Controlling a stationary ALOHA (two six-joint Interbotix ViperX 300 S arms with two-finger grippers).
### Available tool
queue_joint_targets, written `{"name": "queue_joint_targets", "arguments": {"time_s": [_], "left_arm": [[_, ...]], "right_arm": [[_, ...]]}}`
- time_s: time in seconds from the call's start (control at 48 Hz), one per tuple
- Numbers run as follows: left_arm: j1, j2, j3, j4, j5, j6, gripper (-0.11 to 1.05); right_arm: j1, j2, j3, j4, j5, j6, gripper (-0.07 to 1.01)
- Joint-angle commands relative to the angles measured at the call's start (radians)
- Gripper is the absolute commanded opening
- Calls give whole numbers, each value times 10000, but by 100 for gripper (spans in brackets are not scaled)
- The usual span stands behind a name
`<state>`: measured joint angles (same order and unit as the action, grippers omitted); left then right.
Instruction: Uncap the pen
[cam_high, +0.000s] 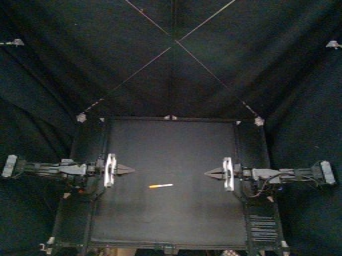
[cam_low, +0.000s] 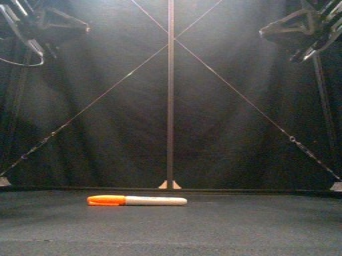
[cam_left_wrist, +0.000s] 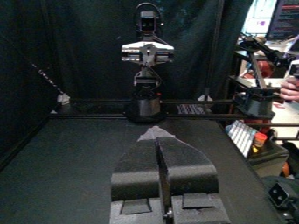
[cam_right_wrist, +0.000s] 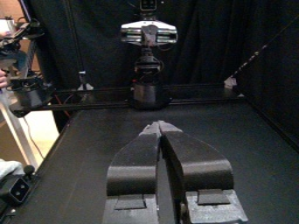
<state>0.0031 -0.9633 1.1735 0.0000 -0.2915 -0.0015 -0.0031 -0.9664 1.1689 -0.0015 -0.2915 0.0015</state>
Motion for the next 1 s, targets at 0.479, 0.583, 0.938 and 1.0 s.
{"name": "queue_joint_targets", "arguments": {"time_s": [0.479,0.583,0.938,1.0], "left_arm": [[215,3467,-138,-31,-353,0,36],[215,3912,-107,-31,-307,-31,54],[215,4418,-46,-583,15,15,100],[215,4418,-31,-660,138,15,102]], "right_arm": [[-276,6642,-1641,-15,-1243,0,37],[-291,8053,-2270,-15,-1243,31,56],[-353,10937,-4280,-15,-905,46,84],[-353,11213,-4541,15,-690,61,84]]}}
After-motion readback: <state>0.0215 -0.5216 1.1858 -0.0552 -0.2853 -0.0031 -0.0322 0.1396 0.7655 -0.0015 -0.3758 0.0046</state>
